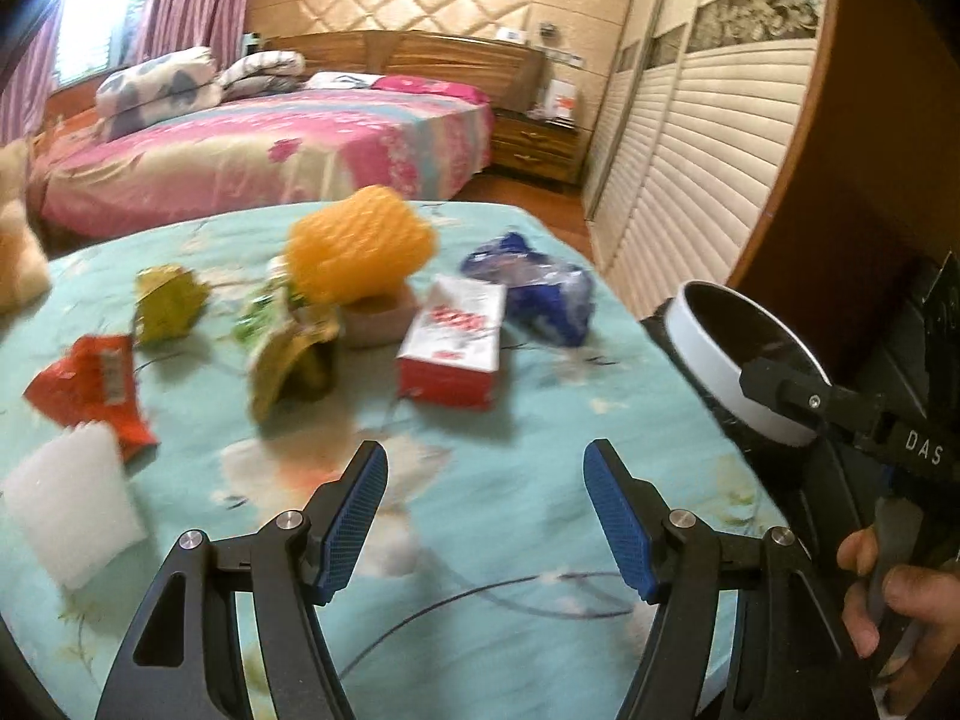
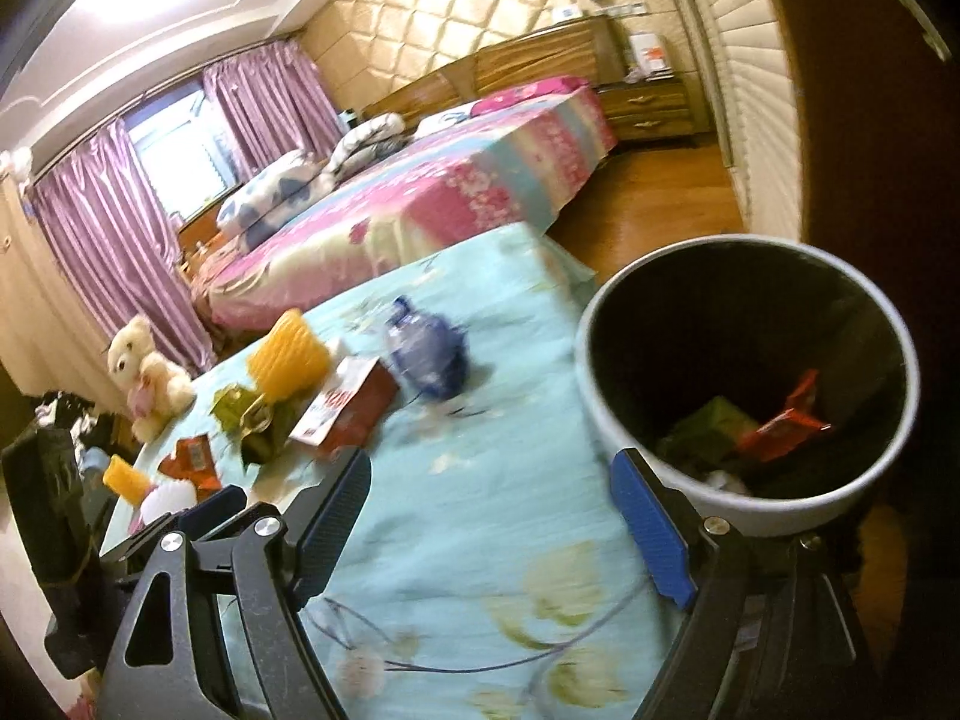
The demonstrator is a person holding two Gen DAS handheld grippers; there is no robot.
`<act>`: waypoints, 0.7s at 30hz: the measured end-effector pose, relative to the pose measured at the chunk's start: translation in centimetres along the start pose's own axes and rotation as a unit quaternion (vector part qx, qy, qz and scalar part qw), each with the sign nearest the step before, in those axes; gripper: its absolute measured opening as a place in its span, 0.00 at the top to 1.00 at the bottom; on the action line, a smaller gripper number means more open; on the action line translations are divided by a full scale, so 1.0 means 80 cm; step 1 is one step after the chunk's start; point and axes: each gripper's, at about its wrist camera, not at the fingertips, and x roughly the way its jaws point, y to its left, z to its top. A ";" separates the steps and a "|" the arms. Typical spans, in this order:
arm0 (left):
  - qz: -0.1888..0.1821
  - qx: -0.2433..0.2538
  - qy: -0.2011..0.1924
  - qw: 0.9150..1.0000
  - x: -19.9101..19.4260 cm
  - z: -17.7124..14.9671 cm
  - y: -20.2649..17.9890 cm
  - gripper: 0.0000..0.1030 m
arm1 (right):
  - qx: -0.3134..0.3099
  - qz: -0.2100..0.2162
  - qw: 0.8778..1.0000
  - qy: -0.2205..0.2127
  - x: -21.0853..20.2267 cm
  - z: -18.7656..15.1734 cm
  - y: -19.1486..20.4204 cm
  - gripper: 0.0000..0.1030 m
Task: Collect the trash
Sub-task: 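Grasp the green juice pouch with the left tool while the right tool grasps the clear plastic bag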
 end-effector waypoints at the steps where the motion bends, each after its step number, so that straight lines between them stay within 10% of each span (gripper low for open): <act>1: 0.004 -0.004 0.001 1.000 -0.003 0.001 0.010 0.35 | -0.004 0.004 1.000 0.004 0.005 -0.003 0.006 0.19; 21: 0.074 -0.049 0.019 0.996 0.039 0.036 0.066 0.29 | -0.053 0.014 0.998 0.026 0.083 0.017 0.044 0.19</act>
